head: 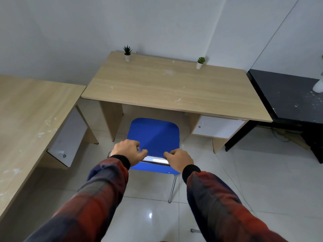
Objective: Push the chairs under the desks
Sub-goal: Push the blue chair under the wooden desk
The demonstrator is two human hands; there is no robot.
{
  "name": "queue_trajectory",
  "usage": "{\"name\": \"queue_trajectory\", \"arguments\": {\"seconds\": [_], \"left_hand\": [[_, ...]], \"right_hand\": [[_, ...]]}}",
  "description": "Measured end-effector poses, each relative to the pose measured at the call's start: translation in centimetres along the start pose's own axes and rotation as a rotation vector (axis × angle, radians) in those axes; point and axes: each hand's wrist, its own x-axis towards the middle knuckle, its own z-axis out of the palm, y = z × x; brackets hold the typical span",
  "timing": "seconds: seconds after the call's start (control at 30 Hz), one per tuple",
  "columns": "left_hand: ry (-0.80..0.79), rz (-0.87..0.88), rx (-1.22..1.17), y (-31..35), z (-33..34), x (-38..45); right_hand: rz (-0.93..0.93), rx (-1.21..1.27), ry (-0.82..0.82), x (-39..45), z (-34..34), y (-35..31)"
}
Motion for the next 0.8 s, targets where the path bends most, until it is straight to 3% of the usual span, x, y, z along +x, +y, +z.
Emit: {"name": "queue_trajectory", "arguments": {"seconds": [0.33, 0.8], "left_hand": [[-0.023, 0.085, -0.035, -1.2, -1.1, 4.0], [0.019, 0.041, 0.016, -4.9, -1.9, 6.4]], "right_hand": [[0.090, 0.010, 0.064, 2.5, -0.4, -2.4], [0.019, 0.059, 0.087, 4.0, 1.8, -5.1]]}}
